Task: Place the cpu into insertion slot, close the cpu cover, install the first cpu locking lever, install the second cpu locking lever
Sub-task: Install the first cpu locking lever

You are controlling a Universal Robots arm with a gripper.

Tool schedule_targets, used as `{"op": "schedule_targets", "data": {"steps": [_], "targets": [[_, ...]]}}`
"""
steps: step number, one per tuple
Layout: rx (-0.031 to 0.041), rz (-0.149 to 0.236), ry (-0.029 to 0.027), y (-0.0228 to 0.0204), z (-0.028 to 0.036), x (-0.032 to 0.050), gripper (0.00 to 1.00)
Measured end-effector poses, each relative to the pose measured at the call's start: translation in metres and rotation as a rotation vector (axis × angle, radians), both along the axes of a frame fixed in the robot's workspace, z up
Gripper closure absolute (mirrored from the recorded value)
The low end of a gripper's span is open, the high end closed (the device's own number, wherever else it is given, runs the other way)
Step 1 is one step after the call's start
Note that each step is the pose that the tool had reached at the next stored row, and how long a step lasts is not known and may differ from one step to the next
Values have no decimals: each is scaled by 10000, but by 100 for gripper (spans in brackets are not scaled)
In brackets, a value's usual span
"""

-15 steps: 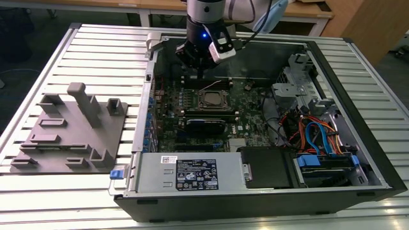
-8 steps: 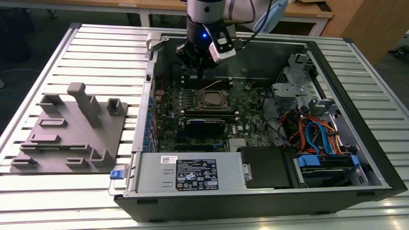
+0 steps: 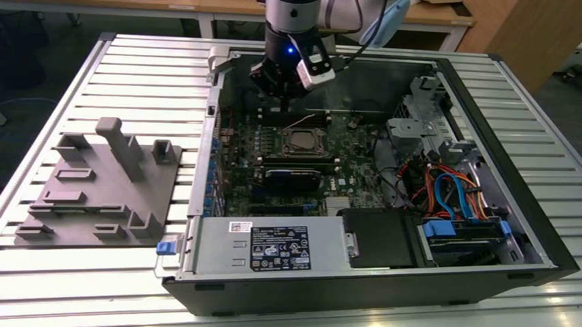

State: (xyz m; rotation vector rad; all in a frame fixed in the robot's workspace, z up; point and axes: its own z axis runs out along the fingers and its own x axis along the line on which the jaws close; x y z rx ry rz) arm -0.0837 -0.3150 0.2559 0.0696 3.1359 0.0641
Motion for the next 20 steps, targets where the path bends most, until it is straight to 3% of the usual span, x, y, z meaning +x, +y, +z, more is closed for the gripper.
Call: {"op": "schedule_targets", "data": {"steps": [6, 10, 13, 20], "targets": [[2, 0, 0, 0, -1, 5, 90], [0, -1, 1, 0, -9, 58, 90], [77, 0, 0, 0, -21, 102, 90], [77, 0, 1, 0, -26, 104, 90]]}}
